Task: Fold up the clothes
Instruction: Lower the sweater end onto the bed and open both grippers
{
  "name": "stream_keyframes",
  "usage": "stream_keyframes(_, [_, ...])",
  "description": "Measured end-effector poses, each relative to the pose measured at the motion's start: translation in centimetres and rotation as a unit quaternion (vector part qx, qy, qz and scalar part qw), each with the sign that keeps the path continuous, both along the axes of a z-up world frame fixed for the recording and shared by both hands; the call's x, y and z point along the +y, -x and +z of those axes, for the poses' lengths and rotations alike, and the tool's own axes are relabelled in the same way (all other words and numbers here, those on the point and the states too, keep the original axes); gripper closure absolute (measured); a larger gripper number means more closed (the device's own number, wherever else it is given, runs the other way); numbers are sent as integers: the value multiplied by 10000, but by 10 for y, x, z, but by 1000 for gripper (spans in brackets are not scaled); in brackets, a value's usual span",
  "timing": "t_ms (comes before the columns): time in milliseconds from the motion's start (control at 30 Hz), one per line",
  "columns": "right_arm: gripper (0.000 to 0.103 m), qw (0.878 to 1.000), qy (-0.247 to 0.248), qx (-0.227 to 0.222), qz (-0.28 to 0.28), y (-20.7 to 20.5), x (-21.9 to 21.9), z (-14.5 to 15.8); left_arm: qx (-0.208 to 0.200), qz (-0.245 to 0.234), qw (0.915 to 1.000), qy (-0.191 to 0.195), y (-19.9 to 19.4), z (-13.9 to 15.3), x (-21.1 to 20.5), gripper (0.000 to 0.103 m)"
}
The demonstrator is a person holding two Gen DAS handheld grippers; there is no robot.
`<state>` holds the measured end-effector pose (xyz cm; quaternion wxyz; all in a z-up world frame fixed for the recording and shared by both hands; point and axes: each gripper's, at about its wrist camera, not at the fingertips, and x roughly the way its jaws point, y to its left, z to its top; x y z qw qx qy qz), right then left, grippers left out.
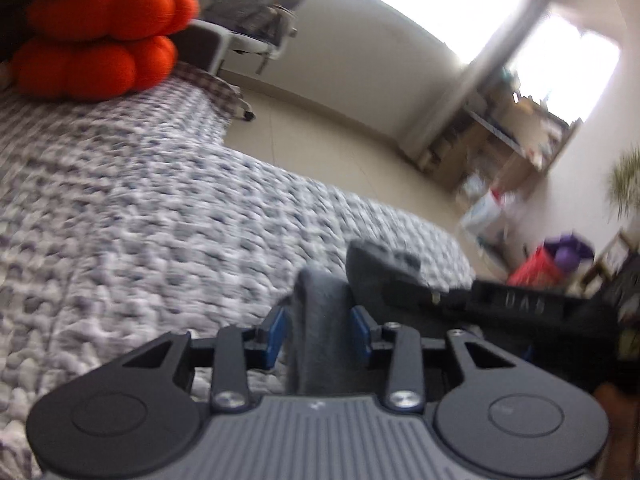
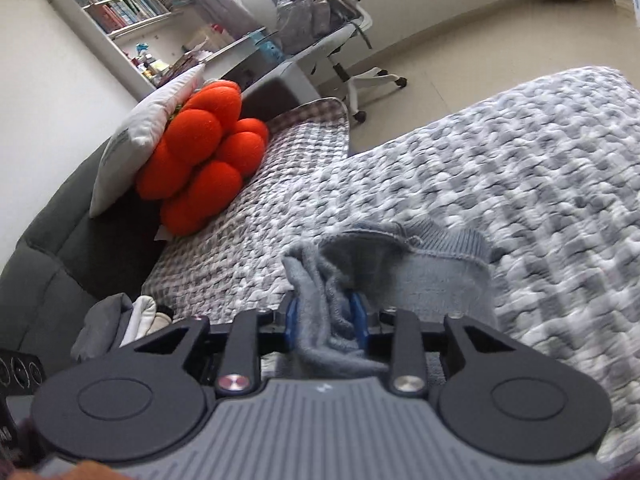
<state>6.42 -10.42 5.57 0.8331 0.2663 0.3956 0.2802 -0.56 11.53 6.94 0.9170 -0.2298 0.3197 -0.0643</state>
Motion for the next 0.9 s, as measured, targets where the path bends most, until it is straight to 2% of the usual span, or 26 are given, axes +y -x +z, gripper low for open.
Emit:
stream_keyframes(100, [68, 9985, -401, 293, 209, -2, 4, -6, -162, 49, 9994, 317, 5, 5, 4, 65])
stream_keyframes(133, [73, 9974, -521, 428, 264, -5, 6, -10, -195, 39, 9991, 385, 6, 7, 4, 65])
stream_keyframes(200, [73, 9984, -447, 319, 114, -3, 3, -7, -252, -10, 9989, 387, 9, 10, -2, 63])
stream_keyframes(233, [66, 9988, -435, 208, 68, 0, -1, -1, -273, -47, 9990, 363, 10, 10, -6, 62])
stream_keyframes(400, [56, 9927, -1204, -46, -26, 7, -48, 28, -341, -183, 9987, 327, 10, 13, -10, 62])
stream_keyframes(500, [54, 9906, -1277, 6, -484, 0, -78, 28, -344, -210, 9987, 311, 8, 15, -13, 62])
stream_keyframes(600, [54, 9856, -1402, 398, -855, -9, -98, 13, -280, -219, 9990, 264, 4, 13, -14, 62])
stream_keyframes(667, [54, 9832, -1371, 531, -1078, -10, -107, 10, -276, -253, 9989, 274, 4, 14, -17, 62])
stream_keyframes(800, [54, 9856, -552, 602, -1481, -7, -114, 10, -290, -374, 9986, 242, 3, 16, -27, 59])
stream_keyframes(900, [54, 9884, -564, 782, -1178, -1, -100, 1, -88, -468, 9985, 253, -5, 11, -35, 58])
